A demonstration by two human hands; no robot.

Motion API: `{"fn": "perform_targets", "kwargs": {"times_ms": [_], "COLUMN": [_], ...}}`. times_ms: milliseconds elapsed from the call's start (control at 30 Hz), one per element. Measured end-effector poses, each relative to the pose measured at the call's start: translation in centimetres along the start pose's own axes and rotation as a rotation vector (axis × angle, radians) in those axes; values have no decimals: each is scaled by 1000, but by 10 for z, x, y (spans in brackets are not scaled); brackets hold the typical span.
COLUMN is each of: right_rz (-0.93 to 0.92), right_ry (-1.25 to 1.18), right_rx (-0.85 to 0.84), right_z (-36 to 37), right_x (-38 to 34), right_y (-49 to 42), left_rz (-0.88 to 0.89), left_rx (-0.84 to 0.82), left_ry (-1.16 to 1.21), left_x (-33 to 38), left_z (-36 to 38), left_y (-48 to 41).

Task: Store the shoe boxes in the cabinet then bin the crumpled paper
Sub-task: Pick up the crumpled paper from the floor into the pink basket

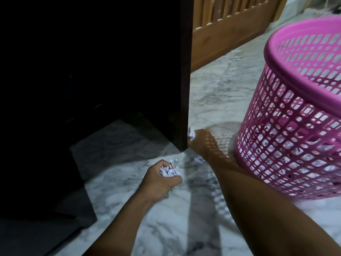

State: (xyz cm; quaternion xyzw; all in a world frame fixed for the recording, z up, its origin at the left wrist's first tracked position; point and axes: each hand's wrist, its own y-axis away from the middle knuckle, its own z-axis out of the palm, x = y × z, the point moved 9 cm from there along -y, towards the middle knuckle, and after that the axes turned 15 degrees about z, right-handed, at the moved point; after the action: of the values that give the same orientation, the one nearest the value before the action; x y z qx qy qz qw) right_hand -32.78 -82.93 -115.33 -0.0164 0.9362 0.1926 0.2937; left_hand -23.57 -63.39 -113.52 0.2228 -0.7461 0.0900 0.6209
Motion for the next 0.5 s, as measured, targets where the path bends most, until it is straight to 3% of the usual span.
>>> {"fn": "perform_targets", "kwargs": {"times_ms": [233,333,500], "right_rz": [97,147,207], "right_ry": [-181,-202,-277], "right_rx": [58,-57,43], "right_z": [-25,-25,-47], "right_x": [33,50,56], "right_y": [36,55,83], "left_rz": [19,51,118], "left_rx": [35,23,1], "left_ry": [10,-7,13], "left_x": [12,24,60], "left_z": [-3,-4,-6], "left_y": [4,7,8]}}
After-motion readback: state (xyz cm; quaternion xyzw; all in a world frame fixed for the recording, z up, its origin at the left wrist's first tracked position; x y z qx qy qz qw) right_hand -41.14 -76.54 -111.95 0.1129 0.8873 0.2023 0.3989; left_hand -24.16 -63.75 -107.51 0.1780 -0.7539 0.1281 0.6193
